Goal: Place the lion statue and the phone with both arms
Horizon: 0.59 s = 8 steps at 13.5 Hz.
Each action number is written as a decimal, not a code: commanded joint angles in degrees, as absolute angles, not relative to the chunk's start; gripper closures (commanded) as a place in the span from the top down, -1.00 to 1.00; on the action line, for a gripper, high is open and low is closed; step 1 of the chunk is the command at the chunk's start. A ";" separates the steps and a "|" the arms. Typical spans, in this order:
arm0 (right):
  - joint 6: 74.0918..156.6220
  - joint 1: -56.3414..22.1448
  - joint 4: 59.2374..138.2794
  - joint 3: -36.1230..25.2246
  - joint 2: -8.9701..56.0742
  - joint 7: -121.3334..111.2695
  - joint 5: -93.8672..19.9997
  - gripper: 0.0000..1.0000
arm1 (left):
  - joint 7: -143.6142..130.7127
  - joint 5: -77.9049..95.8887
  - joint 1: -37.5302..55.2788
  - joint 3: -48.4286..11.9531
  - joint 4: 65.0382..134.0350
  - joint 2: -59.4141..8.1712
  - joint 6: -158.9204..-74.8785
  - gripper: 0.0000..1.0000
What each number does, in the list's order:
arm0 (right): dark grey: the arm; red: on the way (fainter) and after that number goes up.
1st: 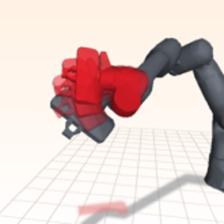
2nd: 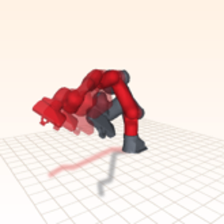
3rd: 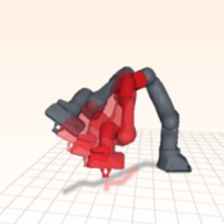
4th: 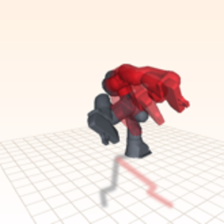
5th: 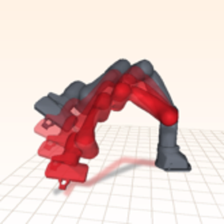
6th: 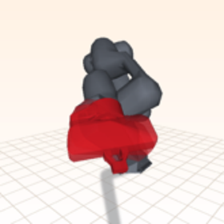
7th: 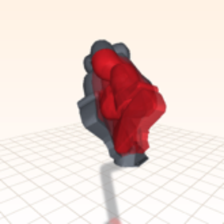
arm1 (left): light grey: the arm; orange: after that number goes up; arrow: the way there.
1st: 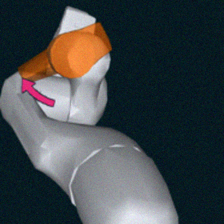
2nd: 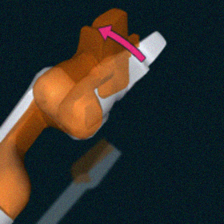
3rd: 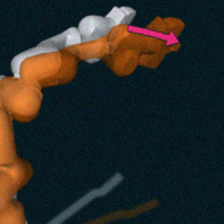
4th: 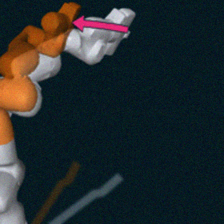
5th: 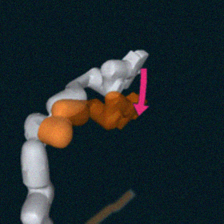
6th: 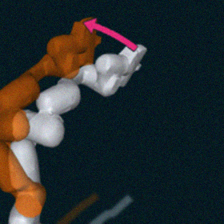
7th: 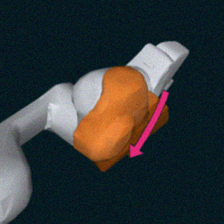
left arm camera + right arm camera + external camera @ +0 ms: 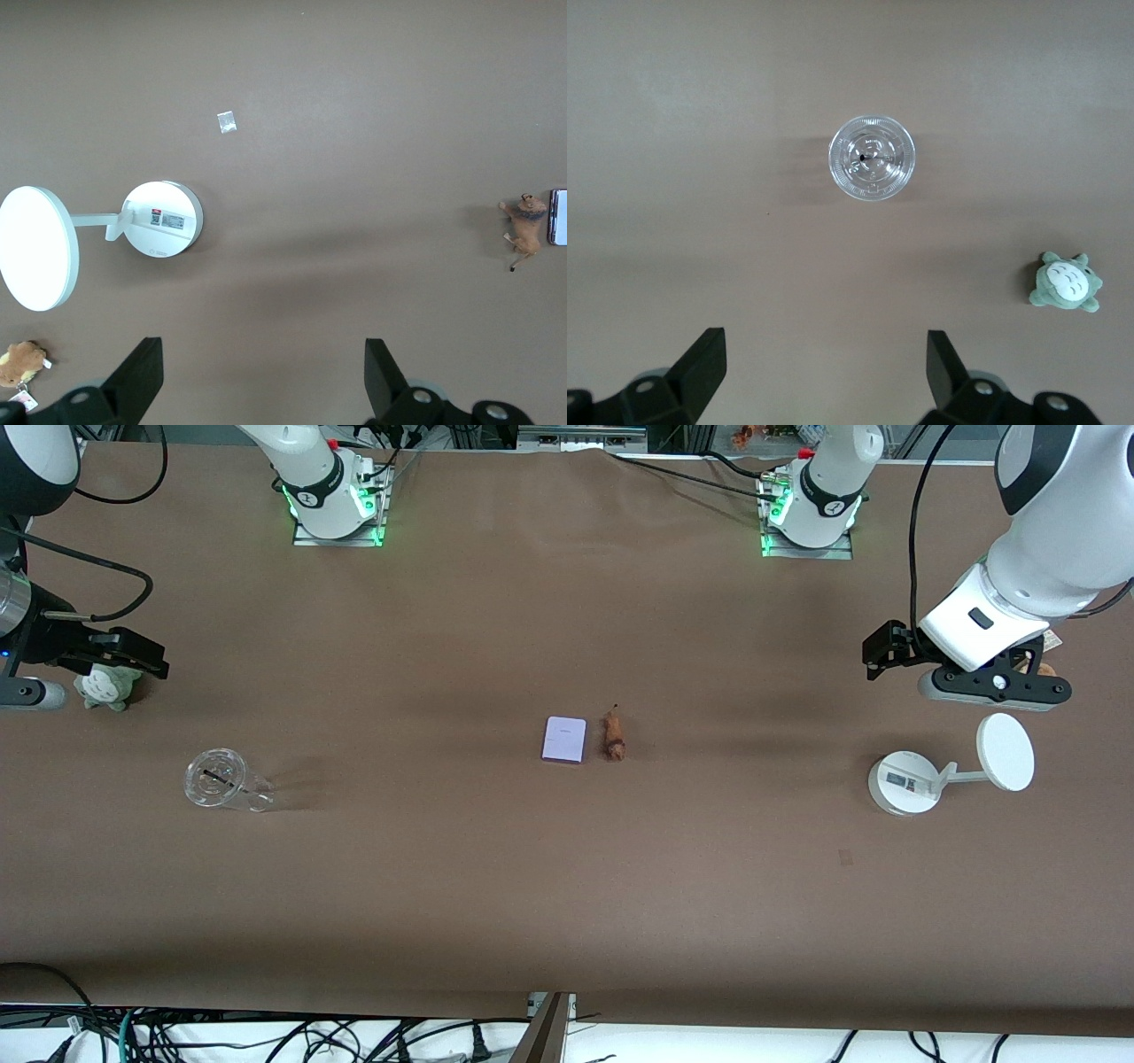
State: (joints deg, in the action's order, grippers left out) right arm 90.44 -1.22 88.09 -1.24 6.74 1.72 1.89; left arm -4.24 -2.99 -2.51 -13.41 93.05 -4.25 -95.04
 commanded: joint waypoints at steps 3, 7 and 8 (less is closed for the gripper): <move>89.82 -0.44 86.40 -0.88 7.56 1.76 0.70 1.00 | -3.34 -2.37 -3.07 -13.54 92.55 -3.87 -93.60 1.00; 89.82 -0.53 86.39 -0.88 7.56 2.20 0.62 1.00 | -3.43 -2.37 -3.16 -13.54 92.46 -3.96 -93.78 1.00; 89.82 -0.53 86.40 -0.88 7.56 2.20 0.70 1.00 | -3.60 -2.37 -3.08 -13.54 92.46 -4.04 -93.78 1.00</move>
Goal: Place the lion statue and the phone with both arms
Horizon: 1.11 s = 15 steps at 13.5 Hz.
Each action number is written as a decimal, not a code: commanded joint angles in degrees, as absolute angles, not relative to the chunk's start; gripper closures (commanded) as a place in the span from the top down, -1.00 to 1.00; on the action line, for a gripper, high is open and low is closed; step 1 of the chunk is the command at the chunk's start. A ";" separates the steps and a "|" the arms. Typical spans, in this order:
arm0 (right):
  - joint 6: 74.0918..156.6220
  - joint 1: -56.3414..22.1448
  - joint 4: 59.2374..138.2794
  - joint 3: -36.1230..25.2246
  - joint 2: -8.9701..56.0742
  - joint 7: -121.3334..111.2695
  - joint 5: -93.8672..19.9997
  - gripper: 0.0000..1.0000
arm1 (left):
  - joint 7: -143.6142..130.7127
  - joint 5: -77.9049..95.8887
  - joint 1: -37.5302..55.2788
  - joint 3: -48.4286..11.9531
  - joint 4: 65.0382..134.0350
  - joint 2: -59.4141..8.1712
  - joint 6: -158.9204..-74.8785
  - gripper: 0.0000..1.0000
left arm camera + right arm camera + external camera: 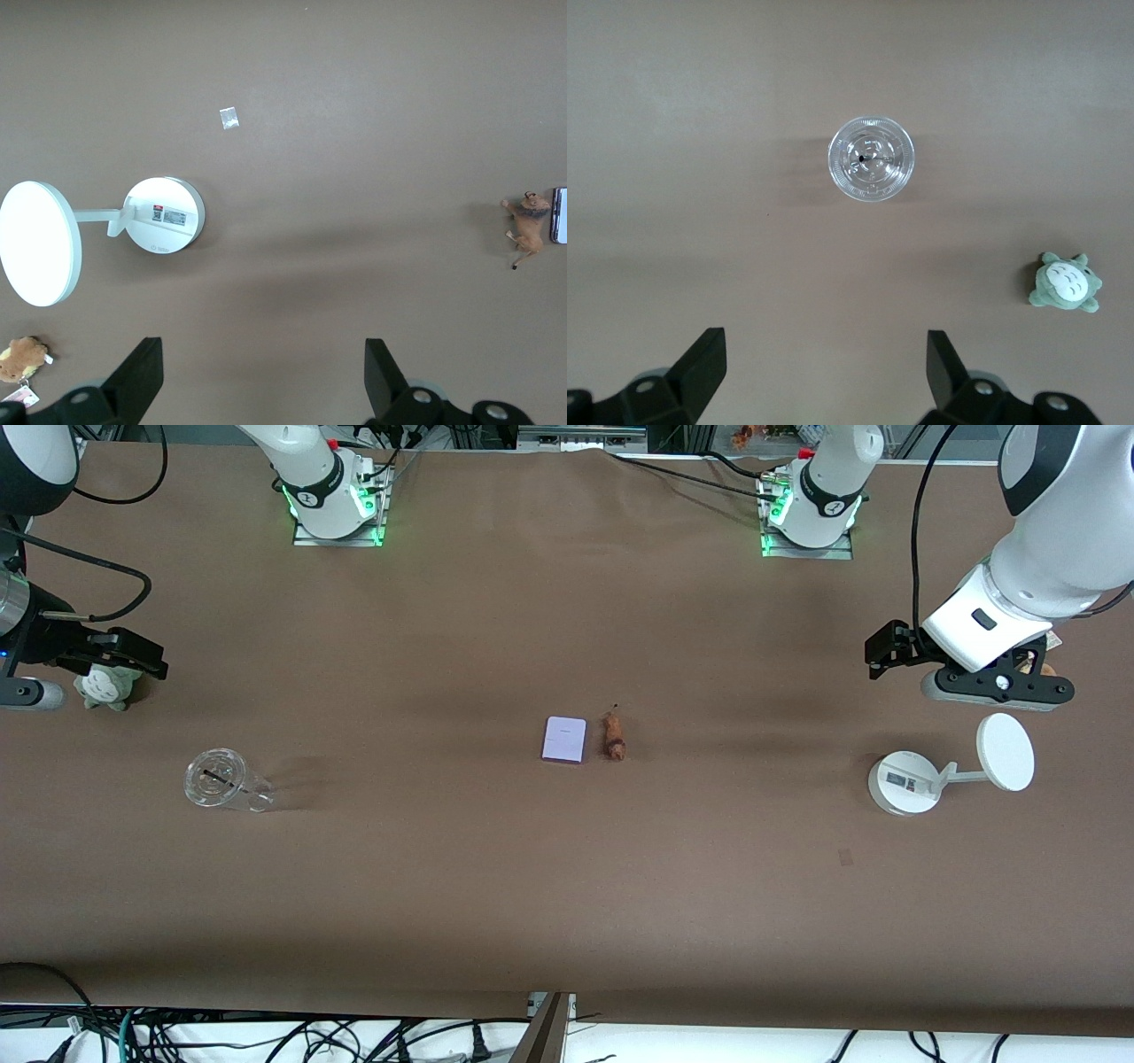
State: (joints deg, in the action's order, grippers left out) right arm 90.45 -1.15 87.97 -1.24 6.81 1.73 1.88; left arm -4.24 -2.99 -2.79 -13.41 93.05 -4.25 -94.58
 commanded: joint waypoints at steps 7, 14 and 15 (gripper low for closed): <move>89.82 0.09 86.40 -0.88 7.56 2.20 0.35 1.00 | -3.69 -2.37 -2.90 -13.54 92.46 -4.13 -93.78 1.00; 90.70 -0.26 86.40 -0.79 7.56 2.20 0.35 1.00 | -3.69 -2.37 -2.99 -13.54 92.46 -4.13 -93.78 1.00; 90.70 -0.18 86.40 -0.79 7.56 2.28 0.35 1.00 | -3.78 -2.37 -2.99 -13.54 92.46 -4.13 -93.78 1.00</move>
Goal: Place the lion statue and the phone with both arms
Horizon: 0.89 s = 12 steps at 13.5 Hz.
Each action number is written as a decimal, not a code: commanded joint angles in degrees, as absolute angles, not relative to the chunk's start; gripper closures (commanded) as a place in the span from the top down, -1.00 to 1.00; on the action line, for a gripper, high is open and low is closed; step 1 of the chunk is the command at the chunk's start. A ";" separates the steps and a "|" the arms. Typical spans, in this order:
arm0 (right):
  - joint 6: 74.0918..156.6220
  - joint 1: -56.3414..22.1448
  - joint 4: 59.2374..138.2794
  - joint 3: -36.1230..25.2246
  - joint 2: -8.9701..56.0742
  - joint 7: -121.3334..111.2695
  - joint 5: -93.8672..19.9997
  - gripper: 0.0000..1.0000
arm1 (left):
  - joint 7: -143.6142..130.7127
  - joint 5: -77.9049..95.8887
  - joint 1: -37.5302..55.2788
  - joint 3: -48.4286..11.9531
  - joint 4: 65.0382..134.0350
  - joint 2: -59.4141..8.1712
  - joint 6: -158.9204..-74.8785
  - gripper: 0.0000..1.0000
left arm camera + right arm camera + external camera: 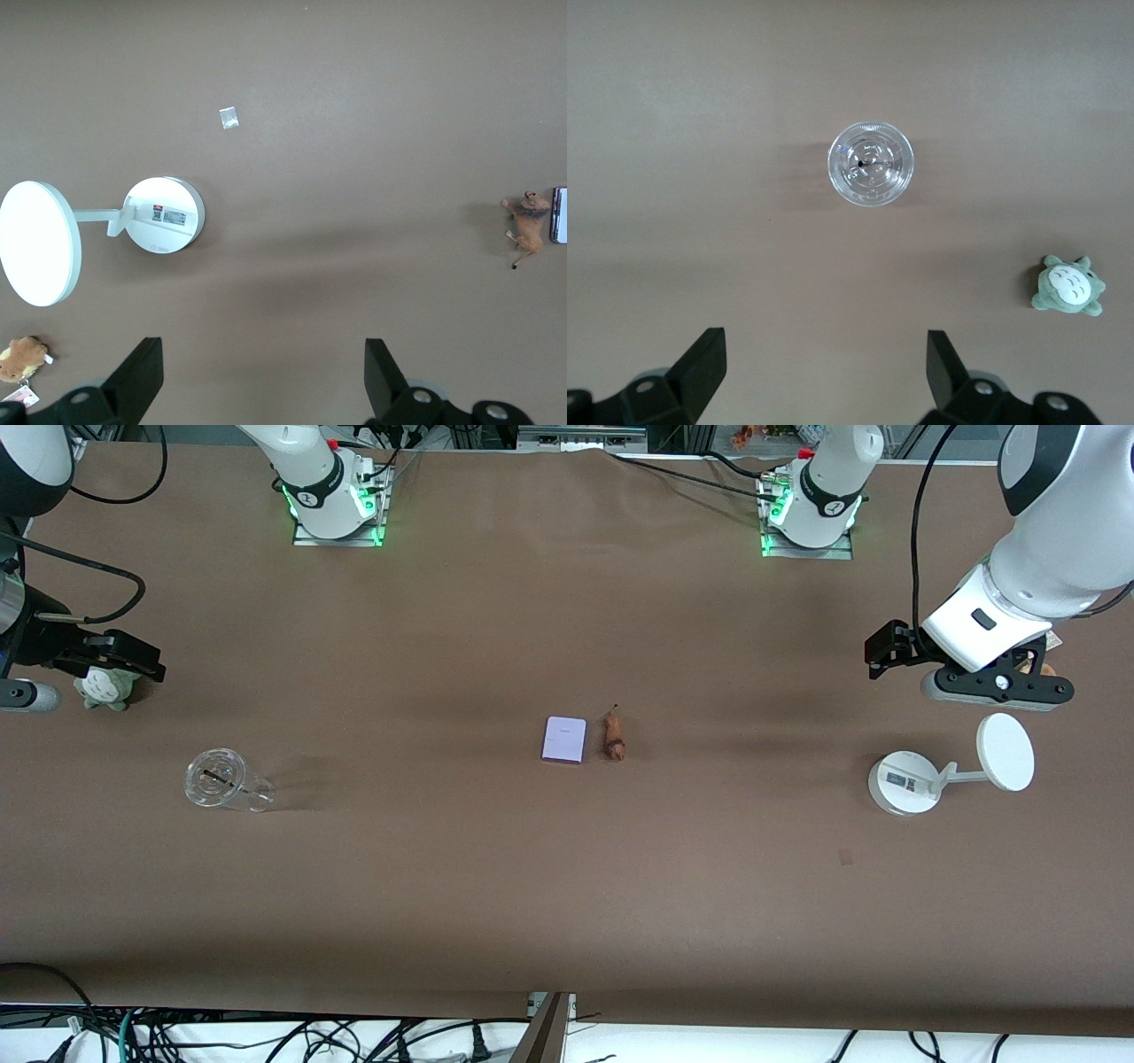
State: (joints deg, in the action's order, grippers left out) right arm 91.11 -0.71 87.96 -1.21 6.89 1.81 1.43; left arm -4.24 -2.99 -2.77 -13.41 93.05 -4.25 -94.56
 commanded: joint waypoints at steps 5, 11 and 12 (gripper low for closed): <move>90.88 -0.35 86.40 -0.70 7.65 4.31 0.26 1.00 | -3.78 -2.37 -2.99 -13.54 92.46 -4.22 -93.96 1.00; 92.02 -1.84 86.48 -0.26 10.10 3.60 0.09 1.00 | -3.87 -1.67 -2.11 -14.14 92.55 -5.71 -93.78 1.00; 92.11 -2.98 86.48 -0.26 10.19 3.78 0.44 1.00 | -3.87 -1.67 -1.67 -14.93 92.46 -6.15 -93.78 1.00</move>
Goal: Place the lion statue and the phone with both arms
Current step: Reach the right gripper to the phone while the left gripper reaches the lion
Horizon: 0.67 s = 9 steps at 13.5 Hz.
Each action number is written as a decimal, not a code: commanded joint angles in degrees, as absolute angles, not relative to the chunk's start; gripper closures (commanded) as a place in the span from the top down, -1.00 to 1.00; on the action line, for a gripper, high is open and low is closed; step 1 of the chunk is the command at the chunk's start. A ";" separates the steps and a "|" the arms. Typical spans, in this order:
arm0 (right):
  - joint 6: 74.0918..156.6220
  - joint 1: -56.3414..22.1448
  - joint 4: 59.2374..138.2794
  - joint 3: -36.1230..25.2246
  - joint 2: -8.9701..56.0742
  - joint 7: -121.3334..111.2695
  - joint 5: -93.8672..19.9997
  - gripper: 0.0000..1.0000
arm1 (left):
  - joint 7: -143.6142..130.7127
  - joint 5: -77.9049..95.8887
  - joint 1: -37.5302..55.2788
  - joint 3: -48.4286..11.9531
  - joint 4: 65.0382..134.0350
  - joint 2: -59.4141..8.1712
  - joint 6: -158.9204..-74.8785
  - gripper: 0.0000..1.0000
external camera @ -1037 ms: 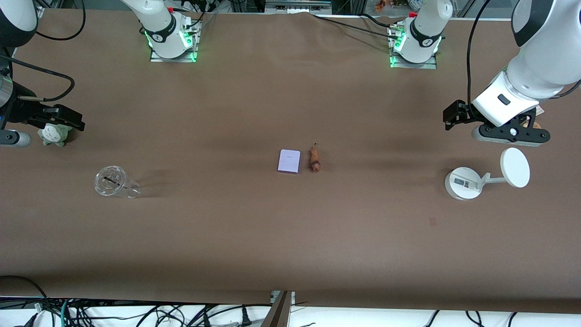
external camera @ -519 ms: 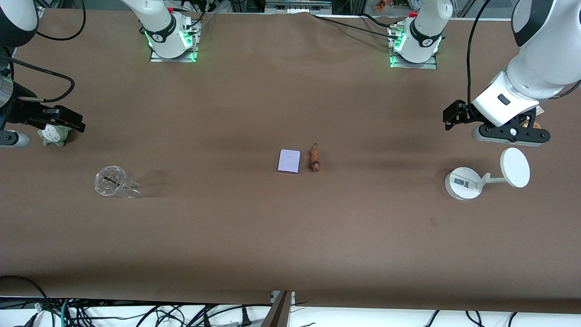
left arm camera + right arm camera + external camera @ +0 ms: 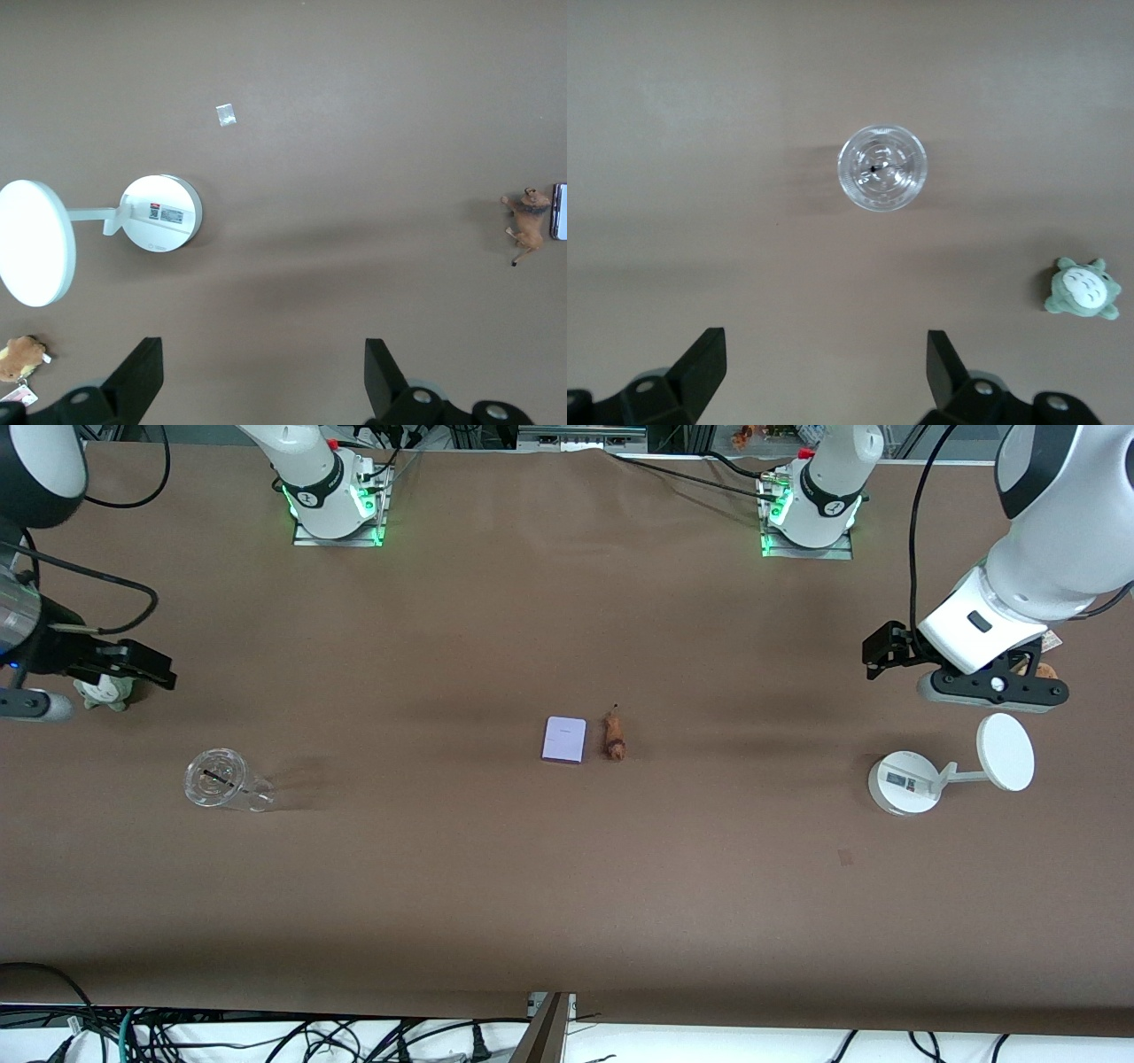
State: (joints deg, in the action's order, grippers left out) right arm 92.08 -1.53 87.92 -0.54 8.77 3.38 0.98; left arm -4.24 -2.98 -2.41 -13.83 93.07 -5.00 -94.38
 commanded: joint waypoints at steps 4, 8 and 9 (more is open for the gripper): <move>93.07 -3.34 86.40 -0.35 12.21 3.43 0.18 1.00 | -4.13 -1.32 0.60 -15.73 92.11 -12.90 -93.87 1.00; 94.39 -3.16 86.40 -0.53 14.06 3.16 0.44 1.00 | -13.59 -1.41 6.75 -15.73 91.41 -18.88 -101.93 1.00; 94.48 -3.51 86.40 -0.44 14.15 4.12 0.44 1.00 | -17.71 -1.41 8.42 -15.73 91.49 -21.33 -105.26 1.00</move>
